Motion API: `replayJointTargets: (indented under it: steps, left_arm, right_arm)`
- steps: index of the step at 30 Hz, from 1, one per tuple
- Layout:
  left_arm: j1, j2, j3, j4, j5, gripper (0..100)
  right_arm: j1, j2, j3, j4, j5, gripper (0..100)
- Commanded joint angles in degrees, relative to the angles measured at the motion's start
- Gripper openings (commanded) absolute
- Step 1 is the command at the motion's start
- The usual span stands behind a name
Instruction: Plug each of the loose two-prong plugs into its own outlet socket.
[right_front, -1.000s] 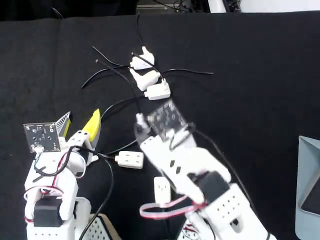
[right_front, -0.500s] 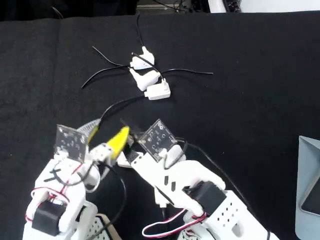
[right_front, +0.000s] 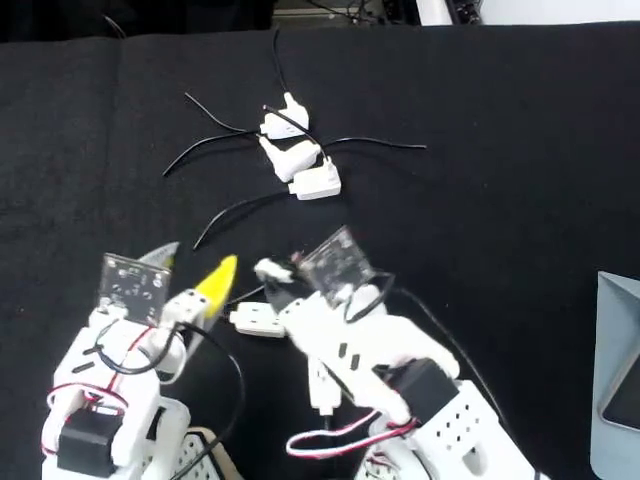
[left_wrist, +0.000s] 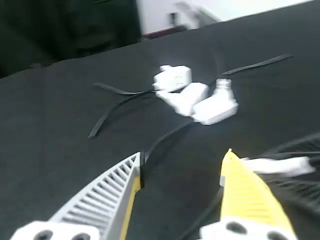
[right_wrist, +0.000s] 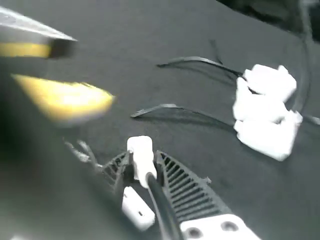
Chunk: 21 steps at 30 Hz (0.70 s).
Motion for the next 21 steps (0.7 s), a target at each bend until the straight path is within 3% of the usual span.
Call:
replayJointTargets:
  steps: [1, 8, 16, 21]
  left_arm:
    - [-4.0, 0.4, 2.2, 0.3, -4.7, 26]
    - [-3.9, 5.5, 5.5, 3.4, -13.3, 26]
    - [-3.7, 27.8, -3.6, 3.8, -19.5, 33]
    - [1.5, 38.7, -7.3, 3.3, -27.8, 33]
  right_arm:
    - [5.1, -0.8, -0.4, 2.5, -3.9, 1.1]
    - [10.4, -0.7, -0.4, 3.3, -6.1, 1.2]
    - [14.6, -0.7, -0.2, 3.3, -6.3, 1.2]
    - [16.4, -0.7, 1.3, 2.9, -6.3, 1.2]
